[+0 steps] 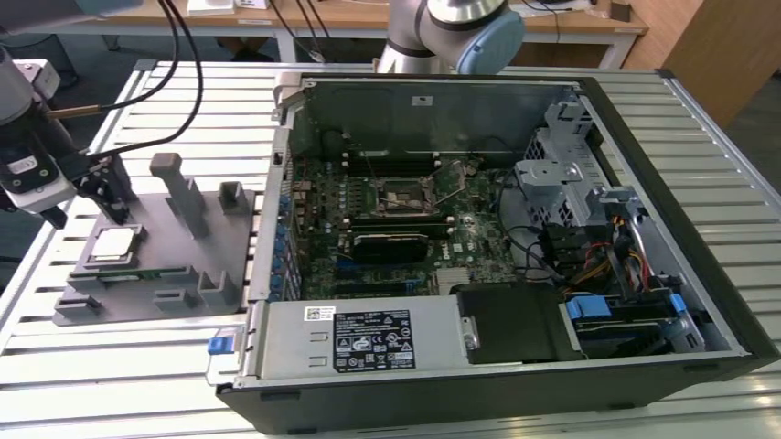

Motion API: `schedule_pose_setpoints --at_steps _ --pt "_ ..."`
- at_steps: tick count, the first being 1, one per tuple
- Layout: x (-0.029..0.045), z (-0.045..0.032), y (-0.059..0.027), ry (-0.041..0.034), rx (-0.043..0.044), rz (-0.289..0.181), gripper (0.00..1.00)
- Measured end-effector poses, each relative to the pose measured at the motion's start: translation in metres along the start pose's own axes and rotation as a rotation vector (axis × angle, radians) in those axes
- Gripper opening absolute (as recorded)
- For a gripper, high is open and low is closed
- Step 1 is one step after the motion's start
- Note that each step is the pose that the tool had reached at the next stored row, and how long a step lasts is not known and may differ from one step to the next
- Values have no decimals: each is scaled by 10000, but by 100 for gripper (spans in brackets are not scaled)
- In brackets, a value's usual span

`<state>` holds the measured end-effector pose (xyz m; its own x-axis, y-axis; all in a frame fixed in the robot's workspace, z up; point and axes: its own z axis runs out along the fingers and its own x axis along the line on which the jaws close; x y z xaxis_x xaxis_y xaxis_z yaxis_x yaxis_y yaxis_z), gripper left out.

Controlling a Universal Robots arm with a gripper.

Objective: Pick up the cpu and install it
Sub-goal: 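Pick up the cpu and move it towards the insertion slot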

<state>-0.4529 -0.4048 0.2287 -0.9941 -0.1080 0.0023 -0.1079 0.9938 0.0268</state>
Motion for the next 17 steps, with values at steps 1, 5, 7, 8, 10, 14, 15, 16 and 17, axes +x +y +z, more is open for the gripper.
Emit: schedule_pose_setpoints --at_steps 1,5,7,8,10,14,15,16,17 --pt "0 10 0 0 1 0 72" --pt "0 49 -1 1 1 -6 72" --pt "0 67 -2 2 1 -50 72" --pt "0 76 -2 3 1 -93 72" --pt "0 101 -3 6 1 -176 72" --pt "-3 168 -5 5 1 -188 72" --pt "-7 179 -6 5 1 -189 72" --pt "-10 188 -6 6 2 -188 72" --pt "-14 196 -7 6 2 -188 72"
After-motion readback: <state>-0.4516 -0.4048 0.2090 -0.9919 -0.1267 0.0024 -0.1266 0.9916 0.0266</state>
